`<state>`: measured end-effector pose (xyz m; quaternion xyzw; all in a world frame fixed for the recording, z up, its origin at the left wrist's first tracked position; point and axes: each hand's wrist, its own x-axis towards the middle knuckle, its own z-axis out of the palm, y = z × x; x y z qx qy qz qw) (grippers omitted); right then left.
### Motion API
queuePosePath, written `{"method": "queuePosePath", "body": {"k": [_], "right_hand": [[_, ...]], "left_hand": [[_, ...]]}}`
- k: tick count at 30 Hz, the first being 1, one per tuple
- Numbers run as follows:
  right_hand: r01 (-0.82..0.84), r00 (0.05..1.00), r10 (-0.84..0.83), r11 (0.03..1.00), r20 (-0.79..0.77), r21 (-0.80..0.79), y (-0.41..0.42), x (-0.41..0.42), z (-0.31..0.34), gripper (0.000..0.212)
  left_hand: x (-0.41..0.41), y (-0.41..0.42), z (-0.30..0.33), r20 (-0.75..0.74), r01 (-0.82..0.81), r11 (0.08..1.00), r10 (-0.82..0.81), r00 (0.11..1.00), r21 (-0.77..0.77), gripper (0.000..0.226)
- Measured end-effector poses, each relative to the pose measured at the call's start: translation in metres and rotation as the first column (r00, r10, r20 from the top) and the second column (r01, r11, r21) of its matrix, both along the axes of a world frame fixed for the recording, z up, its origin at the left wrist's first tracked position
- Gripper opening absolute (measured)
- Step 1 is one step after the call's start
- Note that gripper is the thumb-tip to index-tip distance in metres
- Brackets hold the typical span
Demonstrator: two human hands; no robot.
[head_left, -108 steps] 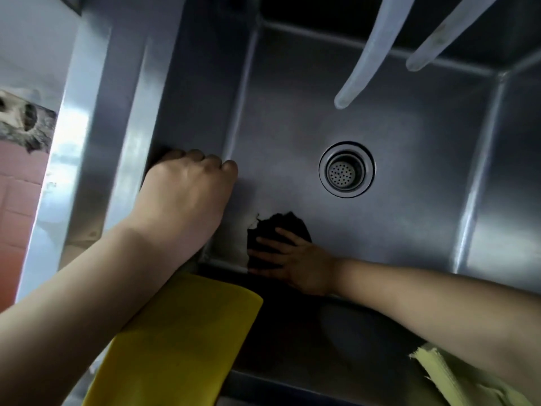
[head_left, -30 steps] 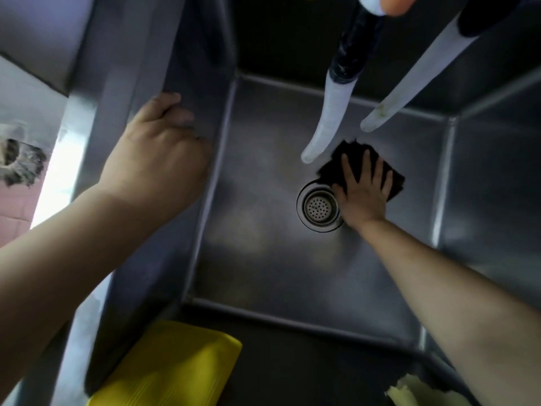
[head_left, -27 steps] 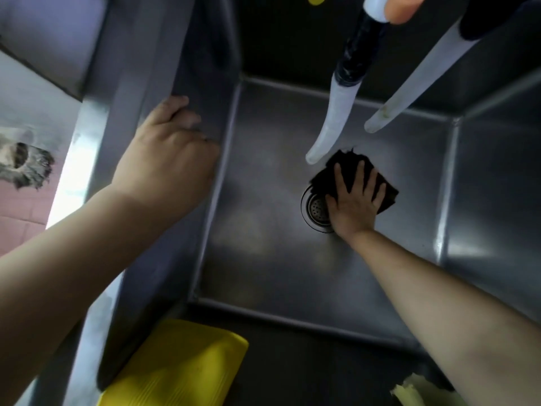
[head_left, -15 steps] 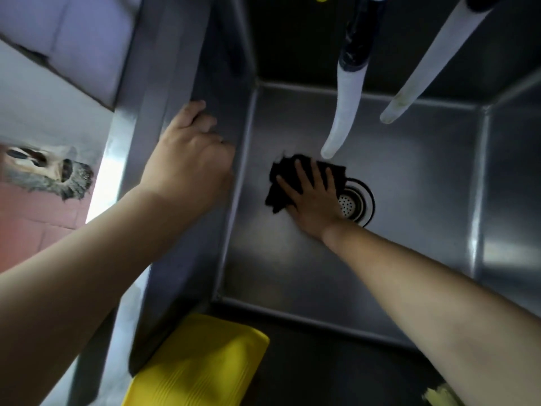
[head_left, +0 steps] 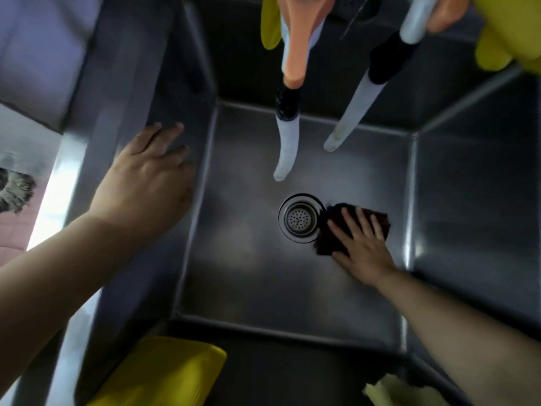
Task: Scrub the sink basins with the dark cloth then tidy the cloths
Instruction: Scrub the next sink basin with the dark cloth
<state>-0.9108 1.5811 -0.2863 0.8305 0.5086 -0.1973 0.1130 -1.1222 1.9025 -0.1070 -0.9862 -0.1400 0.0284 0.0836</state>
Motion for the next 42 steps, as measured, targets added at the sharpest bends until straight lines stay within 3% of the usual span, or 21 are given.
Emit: {"method": "queuePosePath", "body": {"k": [3,6,11,13,15,19,23,25,29,35,42], "right_hand": [[0.235,0.968,-0.239,0.971,0.081,0.050,0.039,0.035,-0.002,0.067],[0.340,0.934,-0.346,0.937,0.090,0.073,0.095,0.053,-0.006,0.066],[0.241,0.969,-0.244,0.965,0.023,0.109,0.197,0.034,-0.015,0.077],[0.181,0.983,-0.183,0.963,-0.011,0.198,0.236,0.016,-0.015,0.084],[0.105,0.991,-0.076,0.954,-0.111,0.282,0.271,0.001,-0.013,0.068],[-0.100,0.995,0.092,0.966,0.044,0.237,0.310,-0.001,-0.017,0.061],[-0.186,0.982,0.186,0.964,0.019,0.188,0.288,0.035,-0.026,0.065],[-0.171,0.985,0.165,0.969,0.043,0.178,0.264,0.056,-0.020,0.077],[-0.040,0.999,0.037,0.985,0.017,0.167,0.189,0.098,-0.009,0.067],[0.323,0.933,-0.329,0.944,0.145,0.066,0.079,0.132,-0.004,0.066],[0.331,0.936,-0.326,0.943,0.131,-0.026,0.004,0.068,-0.005,0.068]], "left_hand": [[-0.001,0.003,-0.003,0.002,0.001,1.000,-0.001,1.000,0.009,0.024],[-0.002,0.008,-0.006,-0.003,0.012,1.000,-0.012,1.000,0.002,0.021],[-0.003,0.011,-0.007,0.009,0.034,0.999,-0.034,0.999,-0.010,0.014],[-0.003,0.012,-0.008,-0.005,0.016,1.000,-0.016,1.000,-0.018,0.014],[-0.003,0.013,-0.012,-0.008,-0.002,1.000,0.002,1.000,-0.014,0.015],[-0.004,0.012,-0.017,-0.009,-0.024,1.000,0.024,1.000,0.006,0.018],[-0.003,0.009,-0.012,-0.015,-0.006,0.999,0.007,1.000,0.032,0.018],[-0.003,0.006,-0.011,-0.025,0.031,0.997,-0.029,0.999,0.067,0.018],[0.003,-0.001,-0.012,-0.013,0.095,0.992,-0.095,0.995,0.081,0.020],[0.026,-0.044,-0.042,0.013,0.009,0.996,-0.008,1.000,-0.094,0.034],[0.025,-0.087,-0.068,-0.063,0.076,0.964,-0.095,0.994,-0.256,0.039]]}}
